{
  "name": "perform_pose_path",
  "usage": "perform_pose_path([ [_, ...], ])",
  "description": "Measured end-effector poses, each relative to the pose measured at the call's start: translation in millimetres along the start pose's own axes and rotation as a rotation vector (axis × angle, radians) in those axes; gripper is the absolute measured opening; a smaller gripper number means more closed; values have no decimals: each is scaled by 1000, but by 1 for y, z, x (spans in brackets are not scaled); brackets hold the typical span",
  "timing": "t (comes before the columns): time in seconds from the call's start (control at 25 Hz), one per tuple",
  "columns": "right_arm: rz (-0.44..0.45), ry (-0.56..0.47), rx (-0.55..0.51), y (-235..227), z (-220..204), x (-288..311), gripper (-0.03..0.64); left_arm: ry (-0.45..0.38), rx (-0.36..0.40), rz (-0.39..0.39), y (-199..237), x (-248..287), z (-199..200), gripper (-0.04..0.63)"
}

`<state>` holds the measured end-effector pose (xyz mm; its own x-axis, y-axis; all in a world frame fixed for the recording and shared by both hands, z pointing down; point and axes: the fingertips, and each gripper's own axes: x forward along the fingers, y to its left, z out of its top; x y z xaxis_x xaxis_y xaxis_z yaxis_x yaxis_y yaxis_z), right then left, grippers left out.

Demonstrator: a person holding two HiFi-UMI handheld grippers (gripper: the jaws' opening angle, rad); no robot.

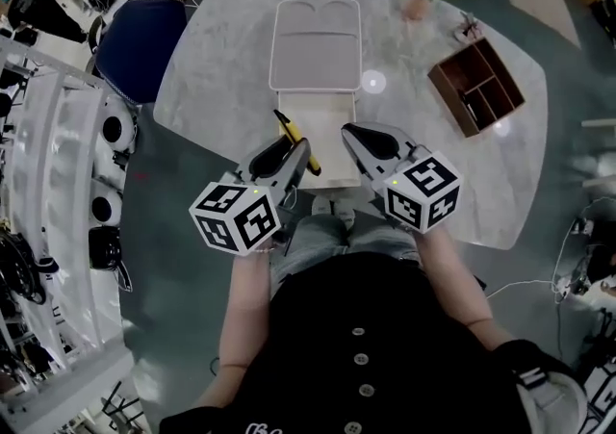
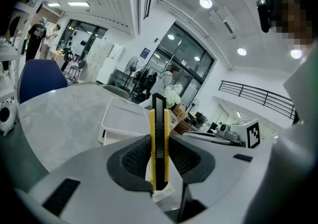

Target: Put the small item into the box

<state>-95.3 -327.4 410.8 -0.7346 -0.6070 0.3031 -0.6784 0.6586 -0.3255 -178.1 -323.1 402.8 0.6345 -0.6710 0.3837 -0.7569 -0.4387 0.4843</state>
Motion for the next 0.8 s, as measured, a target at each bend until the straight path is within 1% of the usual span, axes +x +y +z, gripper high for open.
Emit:
perform_pose_path([
  [0.12,-24,5,6,1,-2,4,0,30,17,-15,6,3,1,124],
  [0.24,-55,14,-3,-1,-7,5,0,98,51,-24,12,9,-5,124],
  [0.36,-85,6,19,-5,-8,3,2,184,119,-19,18,13,-12,124],
  [0.64,-156,-9,63,-14,-11,-2,2,299,292,-40,22,25,-16,124],
  [0.72,-173,-7,71,-17,-14,-4,2,327,327,-48,25,31,-17,124],
  [0.8,-190,-4,82,-19,-17,-6,2,357,343,-61,26,37,-20,124],
])
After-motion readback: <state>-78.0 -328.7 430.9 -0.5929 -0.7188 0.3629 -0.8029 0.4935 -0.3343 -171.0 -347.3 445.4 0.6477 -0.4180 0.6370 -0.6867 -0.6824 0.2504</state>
